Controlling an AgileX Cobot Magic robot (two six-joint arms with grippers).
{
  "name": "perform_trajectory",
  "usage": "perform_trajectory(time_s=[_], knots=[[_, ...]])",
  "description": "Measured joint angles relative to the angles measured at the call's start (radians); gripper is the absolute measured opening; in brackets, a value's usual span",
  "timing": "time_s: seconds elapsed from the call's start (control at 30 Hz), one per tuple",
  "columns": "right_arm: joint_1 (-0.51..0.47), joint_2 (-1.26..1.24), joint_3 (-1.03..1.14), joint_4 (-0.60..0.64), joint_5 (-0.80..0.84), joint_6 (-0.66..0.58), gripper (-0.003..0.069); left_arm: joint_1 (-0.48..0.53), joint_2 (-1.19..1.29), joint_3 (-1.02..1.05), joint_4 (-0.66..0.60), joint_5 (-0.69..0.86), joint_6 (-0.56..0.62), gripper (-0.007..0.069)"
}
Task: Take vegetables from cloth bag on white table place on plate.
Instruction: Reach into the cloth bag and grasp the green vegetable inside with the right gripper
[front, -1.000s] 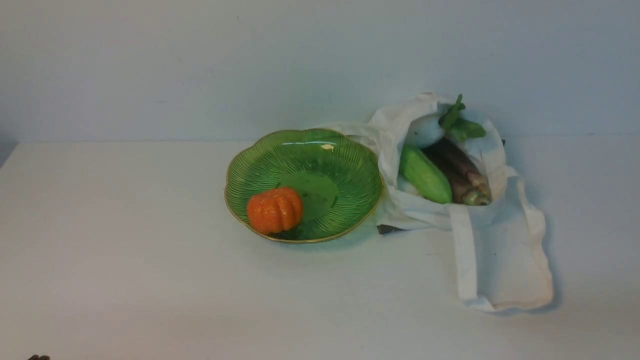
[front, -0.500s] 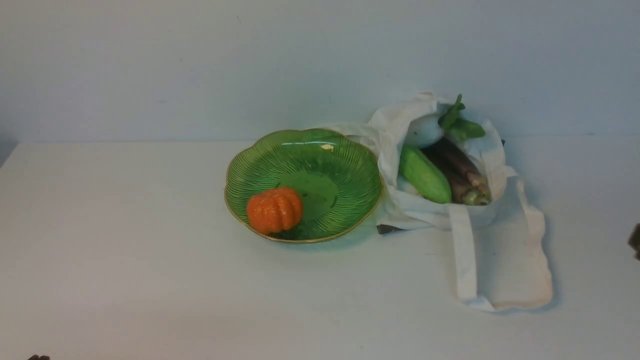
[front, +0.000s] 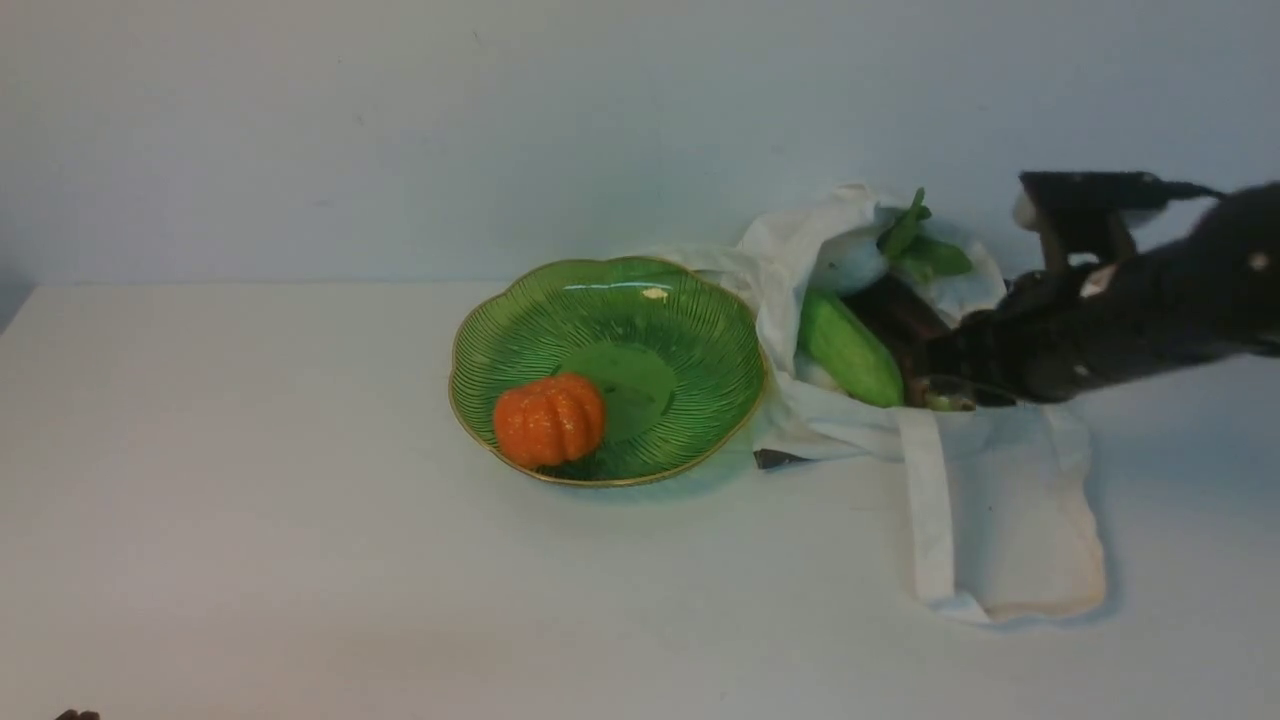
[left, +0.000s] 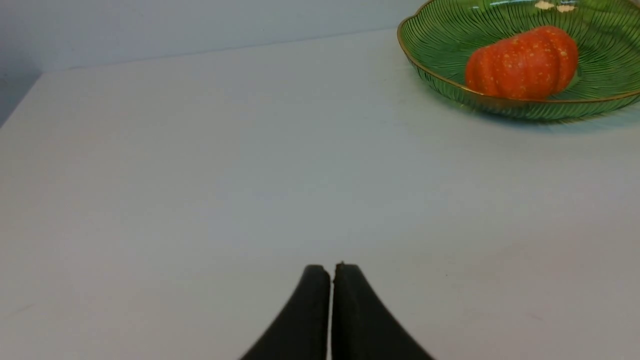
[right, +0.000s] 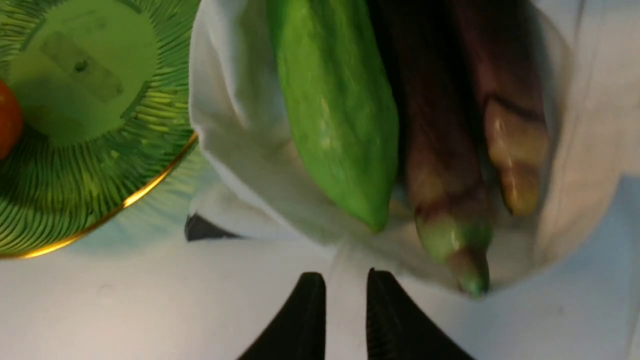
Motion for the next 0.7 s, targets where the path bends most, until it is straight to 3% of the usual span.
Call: perform_trajectory(time_s=[0.27, 0.37, 0.53, 0.7], knots=[[0.047, 0.217, -0.262, -0.080, 0.038, -0.081, 0.0402, 0.000, 0.000, 0.000, 0.000, 0.000, 0.000, -0.0005], [0.055, 0.285, -0.300, -0.104, 0.020, -0.087, 0.0470, 0.000, 0.000, 0.000, 0.000, 0.000, 0.000, -0.0005], [0.055, 0.340, -0.307, -0.157, -0.007, -0.091, 0.0497, 0.000, 0.000, 0.000, 0.000, 0.000, 0.000, -0.0005], [0.055, 0.354, -0.311, -0.200, -0.017, -0.094, 0.0463, 0.000, 0.000, 0.000, 0.000, 0.000, 0.000, -0.0005]])
